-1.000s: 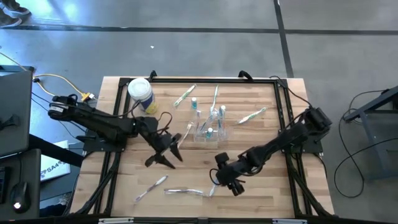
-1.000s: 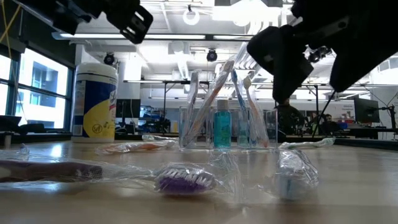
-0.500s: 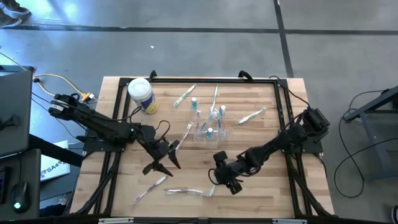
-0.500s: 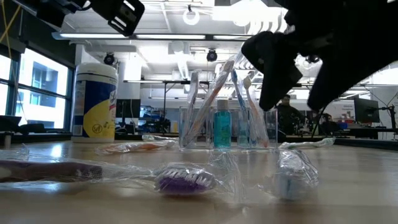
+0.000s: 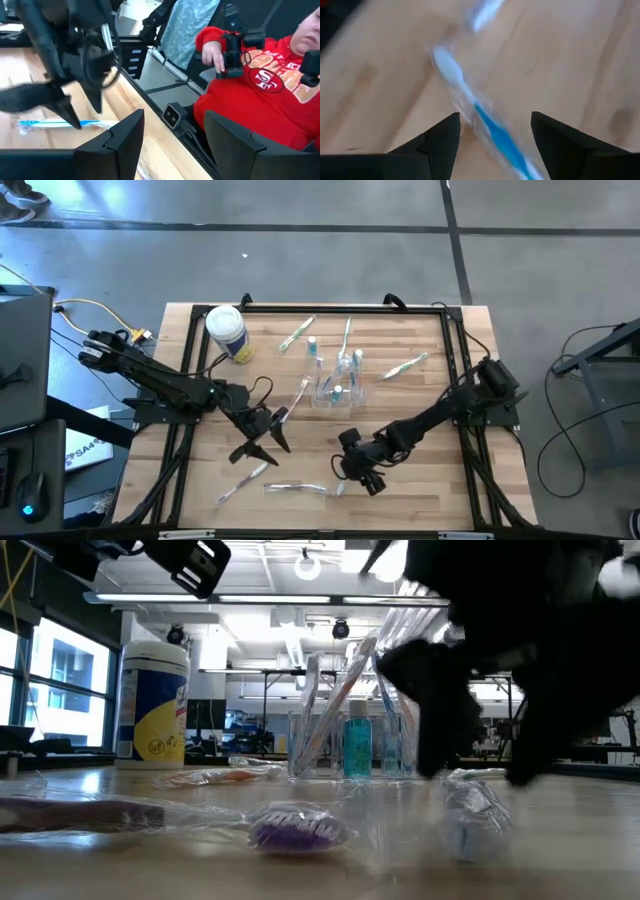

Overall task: Pick & Place toothbrushing station
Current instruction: Put the blue toothbrush into the left section of the transparent organizer

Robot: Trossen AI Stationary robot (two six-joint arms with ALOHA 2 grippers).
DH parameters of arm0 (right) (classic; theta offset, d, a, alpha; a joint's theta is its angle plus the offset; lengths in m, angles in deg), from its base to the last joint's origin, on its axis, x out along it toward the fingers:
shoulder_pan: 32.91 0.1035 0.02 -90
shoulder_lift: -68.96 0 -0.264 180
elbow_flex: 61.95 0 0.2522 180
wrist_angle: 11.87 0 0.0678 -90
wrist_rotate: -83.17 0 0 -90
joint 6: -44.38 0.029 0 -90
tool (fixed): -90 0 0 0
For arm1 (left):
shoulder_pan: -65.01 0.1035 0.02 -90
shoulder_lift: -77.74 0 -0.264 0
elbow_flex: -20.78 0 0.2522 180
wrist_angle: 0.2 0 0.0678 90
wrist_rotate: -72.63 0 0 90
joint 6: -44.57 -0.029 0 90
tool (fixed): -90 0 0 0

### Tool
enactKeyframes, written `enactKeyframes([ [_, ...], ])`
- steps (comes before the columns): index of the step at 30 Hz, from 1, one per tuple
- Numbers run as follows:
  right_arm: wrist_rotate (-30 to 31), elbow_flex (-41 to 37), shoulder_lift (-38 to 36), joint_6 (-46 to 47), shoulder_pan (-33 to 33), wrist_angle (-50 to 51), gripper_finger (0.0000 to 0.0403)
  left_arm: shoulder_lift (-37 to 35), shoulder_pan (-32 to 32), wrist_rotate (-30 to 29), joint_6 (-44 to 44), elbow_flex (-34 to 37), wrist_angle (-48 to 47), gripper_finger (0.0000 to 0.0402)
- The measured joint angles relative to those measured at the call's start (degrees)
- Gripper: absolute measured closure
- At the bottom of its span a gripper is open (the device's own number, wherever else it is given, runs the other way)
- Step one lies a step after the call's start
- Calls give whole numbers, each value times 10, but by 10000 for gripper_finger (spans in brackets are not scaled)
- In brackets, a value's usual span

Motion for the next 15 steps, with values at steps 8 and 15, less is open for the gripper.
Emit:
enactKeyframes([
  [8, -75, -1, 38, 2, -18, -37, 170, 0, 0, -2, 1, 0, -5, 194],
  [15, -102, 1, 56, 16, -28, -62, 212, 0, -1, -1, 20, 0, -10, 194],
])
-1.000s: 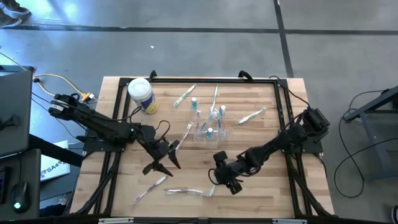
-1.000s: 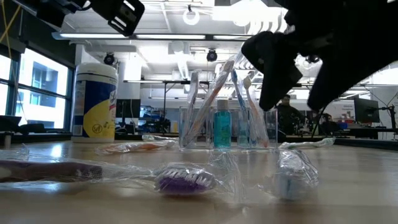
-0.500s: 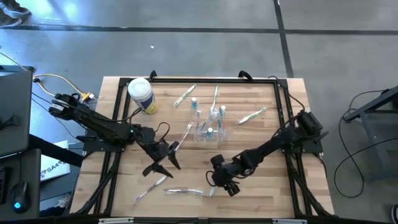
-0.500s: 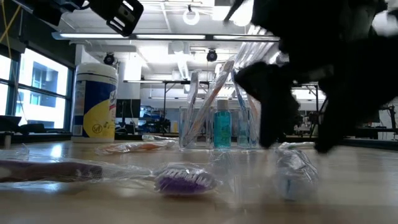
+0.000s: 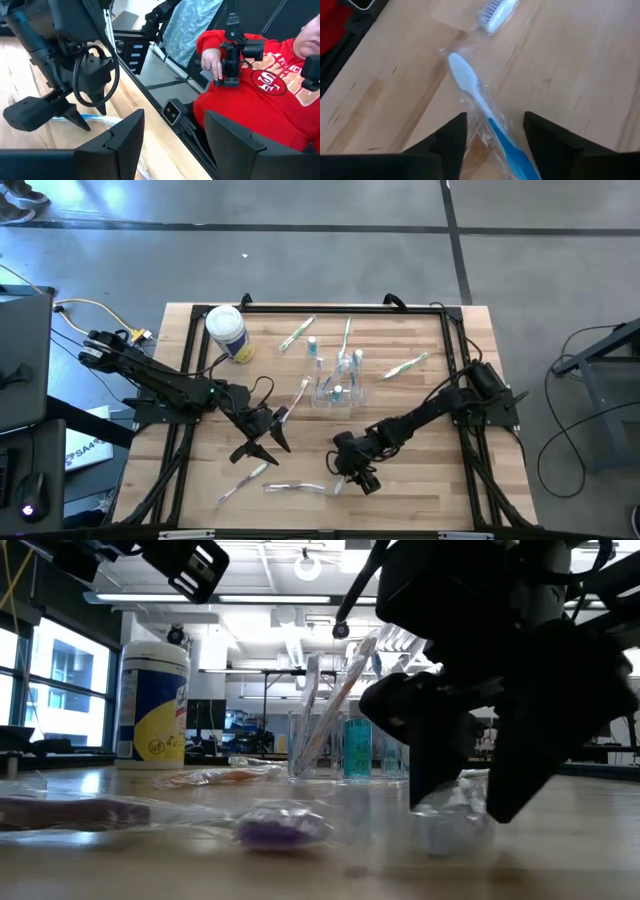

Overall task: Pick & Place toothbrushing station
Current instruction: Put the blue toothbrush into the left section of the transparent organizer

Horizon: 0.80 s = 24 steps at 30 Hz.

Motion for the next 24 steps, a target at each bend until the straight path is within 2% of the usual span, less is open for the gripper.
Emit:
enactKeyframes([
  [4, 12, 0, 1, 0, 1, -7, 275, 0, 0, 0, 8, 0, -3, 194],
  [9, 15, -1, 2, 2, 1, -12, 380, 0, -4, 0, 8, 0, -5, 194],
  [12, 24, -1, -2, 16, 5, -9, 385, 0, -8, 1, 8, 0, -6, 194],
  [17, 82, -3, -22, 38, 28, 25, 385, 0, -8, 0, 8, 0, -12, 194],
  [24, 230, -4, -104, 93, 73, 106, 385, 0, -8, -5, 8, 0, -21, 194],
])
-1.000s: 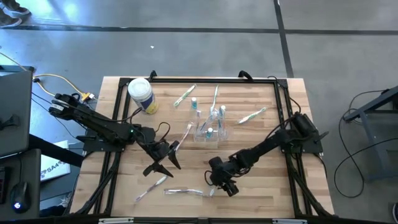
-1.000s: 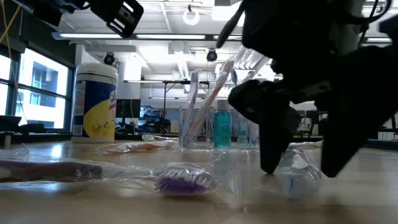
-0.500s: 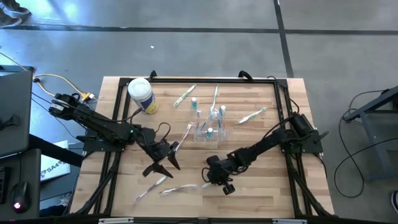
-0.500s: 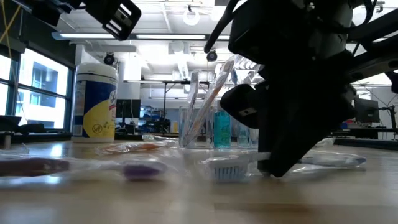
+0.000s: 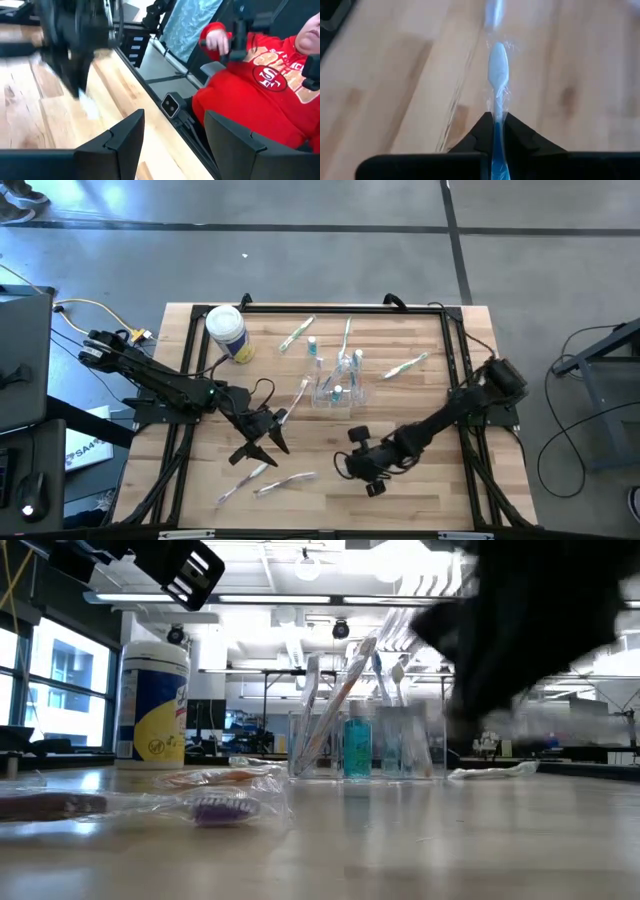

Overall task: Pick & Place toothbrushing station
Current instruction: Put the blue toothbrush into the left section of the transparent organizer

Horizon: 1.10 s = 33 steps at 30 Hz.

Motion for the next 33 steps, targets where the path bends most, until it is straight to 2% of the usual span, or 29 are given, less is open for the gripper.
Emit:
enactKeyframes([
  [5, 87, 0, -79, 6, 43, 6, 385, 0, 1, -7, 0, 0, 4, 194],
  [9, 186, 1, -137, 0, 82, 37, 385, 0, 1, -20, 0, 0, 2, 194],
  [14, 326, -1, -187, 54, 136, 109, 386, 0, 1, -20, 0, 0, 0, 194],
  [21, 496, -73, -234, 141, 207, 110, 386, 0, 1, -22, 0, 0, -7, 194],
  [24, 563, -132, -258, 174, 226, 74, 386, 0, 1, -24, 0, 0, -11, 194],
  [28, 602, -217, -298, 167, 227, -27, 386, 0, 1, -30, 0, 0, -9, 194],
  [31, 589, -285, -332, 112, 214, -152, 386, 0, 1, -42, 0, 0, -9, 194],
  [33, 546, -332, -347, 40, 196, -285, 386, 0, 1, -49, -2, 0, -10, 194],
])
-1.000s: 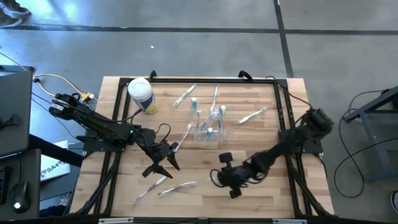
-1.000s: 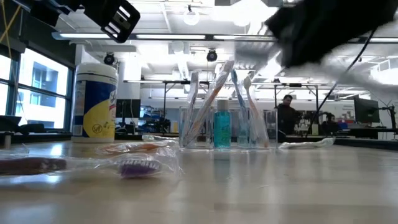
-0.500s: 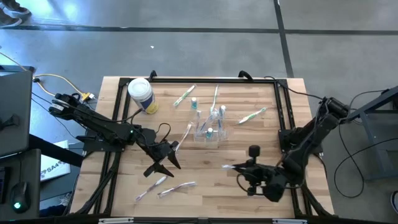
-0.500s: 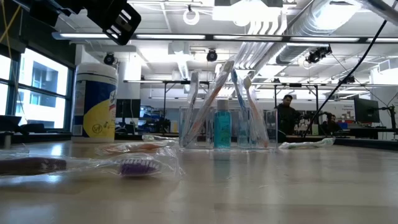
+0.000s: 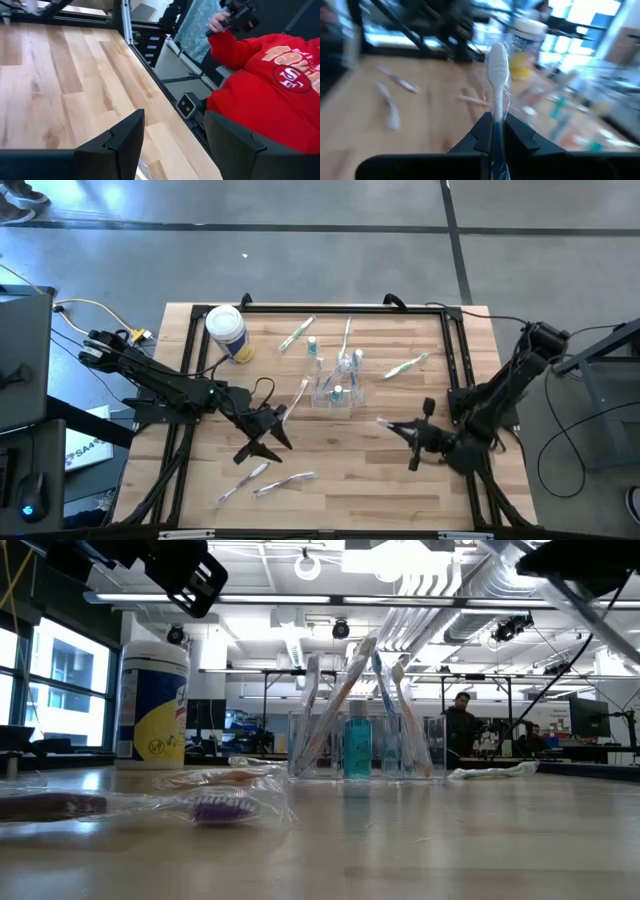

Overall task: Pick & Place toothbrushing station
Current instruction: Put the blue toothbrush into the left section of the transparent organizer

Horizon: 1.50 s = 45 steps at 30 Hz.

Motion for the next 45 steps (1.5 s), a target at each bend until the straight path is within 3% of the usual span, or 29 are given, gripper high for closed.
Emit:
enactKeyframes([
  [5, -204, -109, -8, -238, -59, -410, 386, 0, 0, -9, -2, 0, 1, 194],
  [9, -292, -165, -5, -297, -109, -563, 386, 0, 0, -9, 0, 0, -2, 194],
  [15, -344, -181, 2, -286, -160, -596, 386, 0, 0, -9, 5, 0, -19, 194],
  [22, -410, -181, 20, -339, -246, -684, 386, 0, 0, -34, 16, 0, -16, 194],
  [26, -503, -181, 35, -281, -337, -691, 386, 0, 0, -56, 31, 0, -16, 194],
  [30, -555, -181, 67, -230, -405, -700, 386, 0, 0, -67, 35, 0, -16, 194],
  [38, -655, -152, 107, -226, -460, -703, 386, 0, 0, -69, 41, 0, -16, 194],
  [45, -671, -124, 115, -223, -492, -703, 386, 0, 0, -69, 52, 0, -16, 194],
])
